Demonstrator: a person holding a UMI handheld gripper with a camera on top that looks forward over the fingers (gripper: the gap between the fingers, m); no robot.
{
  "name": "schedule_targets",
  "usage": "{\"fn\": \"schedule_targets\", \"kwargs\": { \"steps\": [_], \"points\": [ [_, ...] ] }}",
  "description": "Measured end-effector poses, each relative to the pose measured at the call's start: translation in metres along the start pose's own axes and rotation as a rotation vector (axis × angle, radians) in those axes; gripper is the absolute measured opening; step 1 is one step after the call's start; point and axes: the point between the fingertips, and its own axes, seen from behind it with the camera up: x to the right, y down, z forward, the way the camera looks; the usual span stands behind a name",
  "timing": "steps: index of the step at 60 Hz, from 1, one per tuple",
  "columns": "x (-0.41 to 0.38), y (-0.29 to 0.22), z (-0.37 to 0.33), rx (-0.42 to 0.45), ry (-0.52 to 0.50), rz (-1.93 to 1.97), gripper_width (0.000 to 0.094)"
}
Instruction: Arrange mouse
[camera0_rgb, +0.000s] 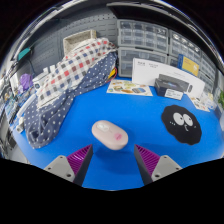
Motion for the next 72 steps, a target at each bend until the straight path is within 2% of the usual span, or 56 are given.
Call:
{"fn": "schedule_targets", "kwargs": {
  "steps": [7, 16, 24, 28, 34, 44, 51, 61, 65, 72],
  "points": [
    [0.005, -0.018, 0.025, -0.021, 0.042, 0.005, 0.0840],
    [0.011, -0.041, 0.049, -0.024, 0.075, 0.031, 0.0800],
    [0.021, -0.054, 0.061, -0.038, 0.120, 0.050, 0.0708],
    [0.025, -0.056, 0.063, -0.044, 0.144, 0.060, 0.0617],
    [0.019, -0.055, 0.065, -0.057, 0.127, 0.077, 0.0486],
    [0.019, -0.052, 0.065, -0.086, 0.115, 0.109, 0.0454],
    [0.018, -0.052, 0.065, -0.093, 0.100, 0.095, 0.0336],
    [0.017, -0.051, 0.064, -0.109, 0.070, 0.062, 0.0333],
    [0.012, -0.055, 0.060, -0.117, 0.030, 0.047, 0.0333],
    [0.013, -0.103, 0.029, -0.030, -0.018, 0.009, 0.0333]
  ]
}}
